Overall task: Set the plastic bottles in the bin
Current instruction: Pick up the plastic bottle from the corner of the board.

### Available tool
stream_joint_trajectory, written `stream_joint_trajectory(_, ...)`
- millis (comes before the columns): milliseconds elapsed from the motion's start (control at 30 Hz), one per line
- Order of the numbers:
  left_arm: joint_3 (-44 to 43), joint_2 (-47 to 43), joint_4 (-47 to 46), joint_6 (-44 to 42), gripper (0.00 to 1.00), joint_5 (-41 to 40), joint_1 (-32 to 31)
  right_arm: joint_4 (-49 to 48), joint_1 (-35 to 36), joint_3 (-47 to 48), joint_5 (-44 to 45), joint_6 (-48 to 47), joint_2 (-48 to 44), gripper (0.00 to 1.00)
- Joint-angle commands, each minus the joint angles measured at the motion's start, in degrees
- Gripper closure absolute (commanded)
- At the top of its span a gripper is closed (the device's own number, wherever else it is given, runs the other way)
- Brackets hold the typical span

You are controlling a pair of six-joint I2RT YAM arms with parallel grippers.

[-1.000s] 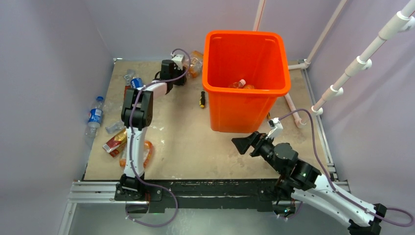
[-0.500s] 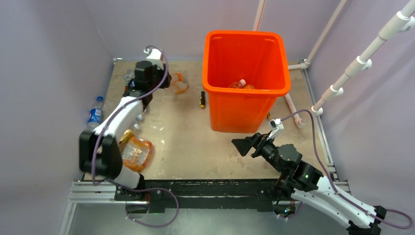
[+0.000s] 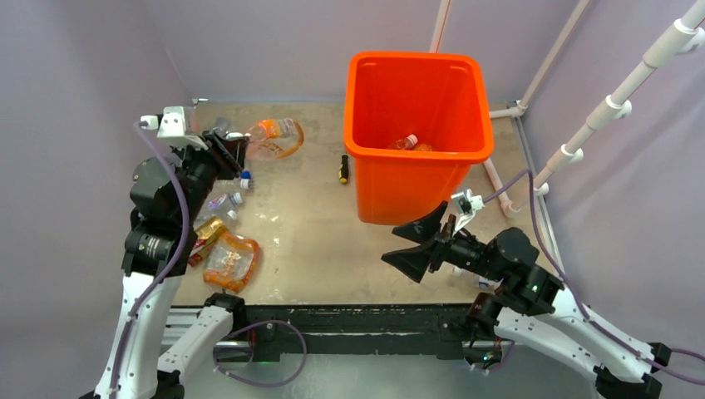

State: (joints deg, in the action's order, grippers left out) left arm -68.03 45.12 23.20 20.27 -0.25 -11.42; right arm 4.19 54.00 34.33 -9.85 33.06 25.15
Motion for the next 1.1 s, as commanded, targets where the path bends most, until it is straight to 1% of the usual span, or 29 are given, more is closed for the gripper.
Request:
stream_joint_trajectory(0,-3.67,-1.83,3.55,5.95,1.00,8.79,-0.31,-2.76,0.15,13.13,-11.38,-9.19,6.16,0.09)
stream_joint_trajectory(100,-5.05,-2.78,1.68,10.23,1.00,15.09,-0.36,-1.86,0.16,20.37,-10.39,-15.25,10.60,0.09)
stream_joint_trajectory(233,-4.16,-3.83,-6.23,16.60,1.00,23.54,-0.29,-3.35,0.19,26.77,-4.97,-24.44,15.36,0.09)
stream_joint_trajectory(367,-7.86,-2.91,-8.74,17.98,1.00,27.79,-0.27,-5.56,0.16,32.93,-0.10,-34.22,21.12,0.09)
stream_joint_trajectory(533,-13.57,-3.24,-5.18,14.41,1.00,27.72,-0.36,-5.58,0.16,41.85,-0.46,-42.32,29.11,0.07)
stream_joint_trajectory(700,-15.54,-5.08,-1.63,10.43,1.00,24.70,-1.50,-2.02,0.88,50.30,-2.46,-45.77,38.09,0.07)
stream_joint_trajectory(900,-15.67,-5.60,-1.15,9.72,1.00,24.54,-2.45,-1.34,4.86,54.19,-1.12,-48.64,42.23,0.06)
stream_joint_trajectory(1067,-15.79,-4.88,-1.14,9.59,1.00,25.33,-2.55,1.76,10.37,58.31,4.26,-53.34,45.86,0.05)
